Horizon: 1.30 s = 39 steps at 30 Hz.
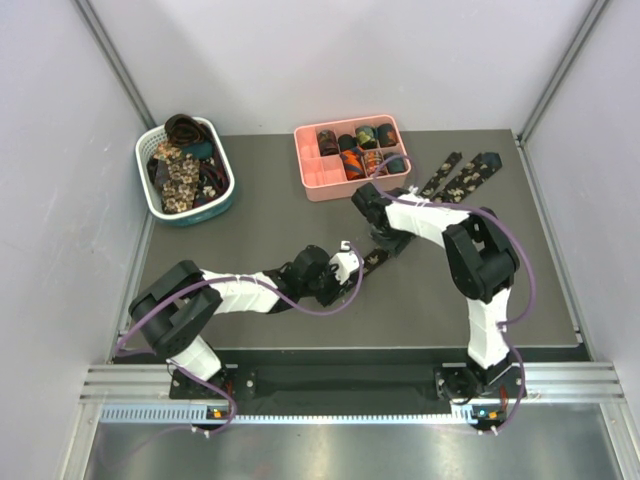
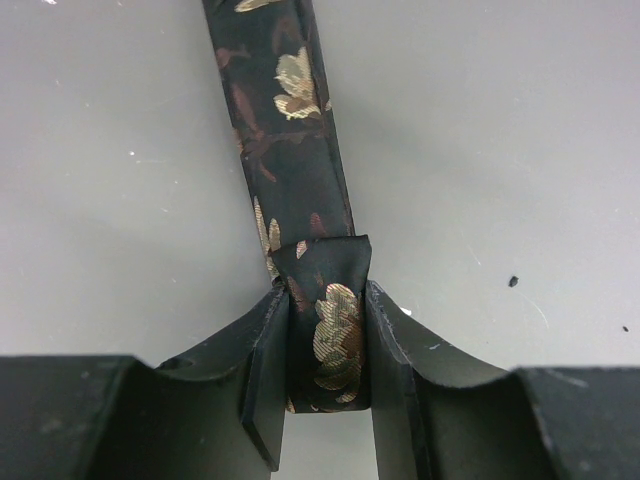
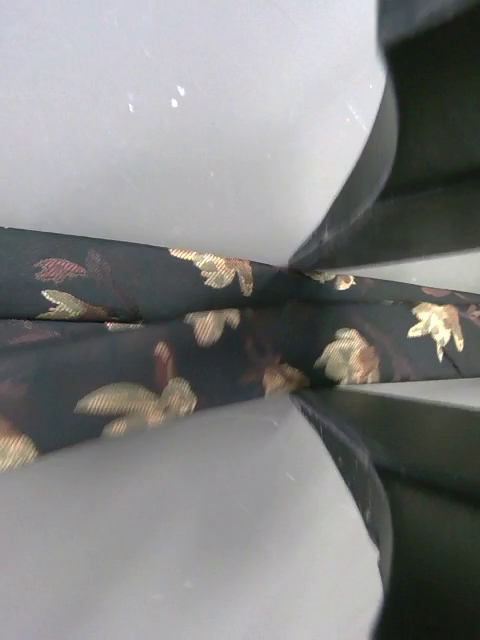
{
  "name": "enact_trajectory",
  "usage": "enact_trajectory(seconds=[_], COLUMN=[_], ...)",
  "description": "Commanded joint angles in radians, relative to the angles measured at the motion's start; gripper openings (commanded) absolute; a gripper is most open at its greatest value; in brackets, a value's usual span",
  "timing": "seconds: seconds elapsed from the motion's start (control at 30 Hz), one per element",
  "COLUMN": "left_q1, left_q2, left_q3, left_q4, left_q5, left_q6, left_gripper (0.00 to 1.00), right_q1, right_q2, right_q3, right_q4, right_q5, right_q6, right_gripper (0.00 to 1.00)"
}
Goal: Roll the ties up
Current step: Roll the tie
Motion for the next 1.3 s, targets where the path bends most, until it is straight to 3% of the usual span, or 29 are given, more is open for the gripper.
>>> enact_trajectory(seconds=[0.0, 0.13, 0.23, 0.3, 0.33, 0.37, 0.8, 0.97, 1.13, 1.27], left_q1=[-0.008, -0.006, -0.006, -0.006, -0.006, -0.006, -0.006, -0.008, -0.006, -0.006], left_q2=[-0.016, -0.014, -0.011, -0.008, -0.007, -0.005, -0.005, -0.005, -0.004, -0.001], left_q3=[-0.005, -0.008, -0.008, -0.005, -0.005, -0.007, -0.011, -0.01, -0.008, -0.007], left_q4=[-0.024, -0.024, -0.026, -0.024, -0.026, -0.026, -0.026, -0.03, -0.033, -0.035], left_q5=[-0.005, -0.007, -0.007, -0.007, -0.007, -0.007, -0.011, -0.013, -0.014, -0.016], left_q6=[-0.001, 0.001, -0.001, -0.001, -0.001, 0.0, 0.002, 0.001, 0.001, 0.001], left_gripper=[0.38, 0.38, 0.38, 0.38, 0.38, 0.38, 0.38, 0.38, 0.38, 0.38], right_q1=[-0.035, -0.047, -0.053, -0.063, -0.066, -0.07, -0.194, -0.23, -0.27, -0.311], right_q2=[-0.017, -0.029, -0.04, -0.046, -0.046, -0.047, -0.011, 0.023, 0.035, 0.045], right_q3=[-0.043, -0.064, -0.075, -0.083, -0.089, -0.09, -0.086, -0.058, -0.043, -0.029], right_q4=[0.02, 0.02, 0.026, 0.042, 0.049, 0.057, 0.138, 0.144, 0.154, 0.166], right_q5=[0.019, 0.033, 0.039, 0.046, 0.046, 0.048, 0.033, 0.034, 0.034, 0.028], right_q6=[0.039, 0.043, 0.042, 0.024, 0.019, 0.007, -0.085, -0.11, -0.124, -0.148], right_gripper=[0.47, 0.36, 0.36, 0.54, 0.7, 0.73, 0.76, 0.68, 0.46, 0.47])
